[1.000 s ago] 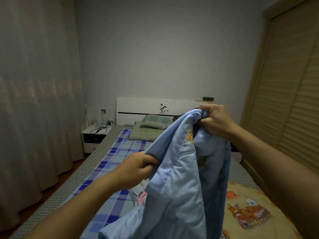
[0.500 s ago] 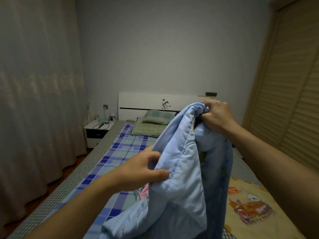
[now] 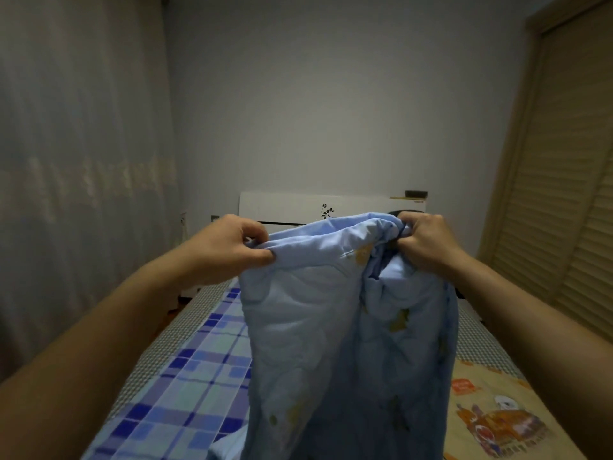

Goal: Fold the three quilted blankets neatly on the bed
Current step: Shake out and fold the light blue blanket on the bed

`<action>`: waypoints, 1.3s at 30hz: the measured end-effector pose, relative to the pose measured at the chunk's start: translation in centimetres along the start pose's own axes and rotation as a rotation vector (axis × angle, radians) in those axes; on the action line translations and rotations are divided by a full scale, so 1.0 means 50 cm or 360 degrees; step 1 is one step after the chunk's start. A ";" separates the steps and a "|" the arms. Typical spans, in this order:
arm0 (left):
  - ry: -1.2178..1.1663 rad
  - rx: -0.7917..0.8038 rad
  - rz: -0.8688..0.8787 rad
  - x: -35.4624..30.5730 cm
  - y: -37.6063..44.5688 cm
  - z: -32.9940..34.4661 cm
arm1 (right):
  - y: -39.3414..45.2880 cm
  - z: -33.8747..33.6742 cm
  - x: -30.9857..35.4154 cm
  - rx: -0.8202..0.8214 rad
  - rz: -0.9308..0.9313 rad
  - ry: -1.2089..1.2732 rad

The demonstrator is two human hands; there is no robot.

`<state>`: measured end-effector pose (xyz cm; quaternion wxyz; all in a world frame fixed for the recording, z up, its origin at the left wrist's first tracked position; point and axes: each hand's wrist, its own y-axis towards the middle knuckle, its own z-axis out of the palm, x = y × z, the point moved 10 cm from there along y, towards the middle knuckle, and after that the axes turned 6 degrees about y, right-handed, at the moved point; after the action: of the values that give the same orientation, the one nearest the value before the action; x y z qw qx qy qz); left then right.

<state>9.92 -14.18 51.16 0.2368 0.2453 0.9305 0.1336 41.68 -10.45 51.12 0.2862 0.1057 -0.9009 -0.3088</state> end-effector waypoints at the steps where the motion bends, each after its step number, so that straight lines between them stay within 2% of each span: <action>1: 0.0093 0.0038 -0.0047 0.011 0.006 -0.003 | -0.004 0.001 0.004 0.0049 -0.0011 0.0025; 3: 0.0382 -0.0115 -0.0158 0.048 0.029 -0.023 | -0.014 0.008 0.017 0.0174 -0.0049 0.0058; 5: 0.0495 -0.0549 -0.0269 0.088 0.043 -0.060 | -0.023 0.020 0.034 0.0269 -0.0098 0.0084; 7: 0.0168 -0.0864 -0.0251 0.111 0.039 -0.066 | -0.030 0.033 0.047 0.0332 -0.0139 0.0130; 8: -0.0145 -0.0890 -0.0214 0.122 0.038 -0.056 | -0.034 0.039 0.051 0.0367 -0.0149 0.0158; 10: -0.0842 -0.0691 -0.0152 0.127 0.034 -0.013 | -0.041 0.047 0.043 0.0442 -0.0119 0.0203; 12: -0.1275 -0.0298 -0.0122 0.110 0.020 0.037 | -0.052 0.050 0.020 0.0509 -0.0028 0.0198; 14: -0.1297 0.0091 -0.0148 0.095 0.002 0.078 | -0.064 0.057 -0.004 0.0566 0.0051 0.0210; 16: -0.1169 0.0340 -0.0196 0.090 -0.011 0.111 | -0.075 0.064 -0.019 0.0582 0.0107 0.0225; 18: -0.0982 0.0386 -0.0198 0.090 -0.012 0.129 | -0.084 0.079 -0.040 0.0611 0.0167 0.0221; 20: -0.0746 0.0207 -0.0163 0.096 -0.007 0.128 | -0.094 0.085 -0.066 0.0618 0.0229 0.0124; 22: -0.0438 -0.0128 -0.0120 0.112 0.000 0.110 | -0.100 0.077 -0.079 0.0525 0.0205 0.0060; 24: -0.0185 -0.0485 -0.0069 0.124 0.007 0.085 | -0.106 0.056 -0.072 0.0313 0.0118 0.0160; 27: 0.0093 -0.0873 -0.0326 0.217 0.010 0.046 | -0.116 -0.001 -0.109 -0.0096 0.0170 0.0218; 31: 0.0223 -0.0913 -0.1000 0.427 -0.058 0.033 | -0.182 -0.115 -0.294 -0.0702 0.0852 0.0071; 33: 0.0166 -0.0894 -0.1064 0.458 -0.078 0.070 | -0.220 -0.122 -0.344 -0.0786 0.1025 0.0000; 35: -0.0032 -0.0942 -0.1130 0.475 -0.091 0.116 | -0.231 -0.088 -0.358 -0.0629 0.1049 -0.0054; 36: -0.0218 -0.0943 -0.1190 0.494 -0.099 0.146 | -0.235 -0.052 -0.362 -0.0401 0.1078 -0.0057; 38: -0.0504 -0.0777 -0.1260 0.546 -0.107 0.215 | -0.272 0.058 -0.359 0.0347 0.1125 -0.0022; 39: -0.0459 -0.0574 -0.1297 0.570 -0.115 0.251 | -0.317 0.112 -0.348 0.0766 0.1141 -0.0050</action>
<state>-7.88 -2.56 27.67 0.4357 -0.1691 0.8706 0.1538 52.82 -13.74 29.90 0.3287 -0.1548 -0.9312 0.0275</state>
